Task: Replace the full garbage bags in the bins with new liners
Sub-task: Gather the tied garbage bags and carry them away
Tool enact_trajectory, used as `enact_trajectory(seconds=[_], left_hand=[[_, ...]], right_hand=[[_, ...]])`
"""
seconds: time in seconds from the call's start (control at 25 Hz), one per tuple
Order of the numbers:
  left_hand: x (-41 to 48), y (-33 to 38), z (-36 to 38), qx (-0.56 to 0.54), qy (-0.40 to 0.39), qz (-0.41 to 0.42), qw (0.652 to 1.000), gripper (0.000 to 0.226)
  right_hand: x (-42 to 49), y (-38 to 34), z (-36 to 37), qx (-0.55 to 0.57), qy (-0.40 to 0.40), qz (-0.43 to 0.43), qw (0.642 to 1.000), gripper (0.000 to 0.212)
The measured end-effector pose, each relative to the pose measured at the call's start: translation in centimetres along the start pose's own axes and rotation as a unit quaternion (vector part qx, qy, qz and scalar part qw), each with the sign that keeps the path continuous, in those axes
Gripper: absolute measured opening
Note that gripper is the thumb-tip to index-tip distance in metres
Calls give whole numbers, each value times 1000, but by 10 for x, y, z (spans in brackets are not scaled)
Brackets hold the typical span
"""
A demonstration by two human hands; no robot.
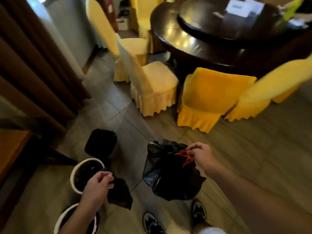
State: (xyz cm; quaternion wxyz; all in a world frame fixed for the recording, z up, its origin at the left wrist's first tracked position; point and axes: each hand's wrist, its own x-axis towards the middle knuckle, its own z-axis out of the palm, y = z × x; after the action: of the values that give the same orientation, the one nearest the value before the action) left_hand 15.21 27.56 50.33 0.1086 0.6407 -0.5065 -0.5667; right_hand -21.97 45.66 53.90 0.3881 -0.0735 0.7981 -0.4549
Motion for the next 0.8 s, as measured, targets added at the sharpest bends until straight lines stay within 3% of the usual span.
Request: enact_trajectory(seconds=[0.4, 0.6, 0.8], left_hand=[[-22, 74, 169, 115, -99, 93, 984, 16], [-85, 102, 278, 141, -139, 128, 972, 15], [-141, 146, 408, 131, -191, 100, 968, 24]], right_hand=[[-19, 117, -193, 158, 157, 87, 971, 27], [-32, 181, -293, 228, 256, 111, 933, 35], [-57, 239, -399, 311, 298, 133, 893, 33]])
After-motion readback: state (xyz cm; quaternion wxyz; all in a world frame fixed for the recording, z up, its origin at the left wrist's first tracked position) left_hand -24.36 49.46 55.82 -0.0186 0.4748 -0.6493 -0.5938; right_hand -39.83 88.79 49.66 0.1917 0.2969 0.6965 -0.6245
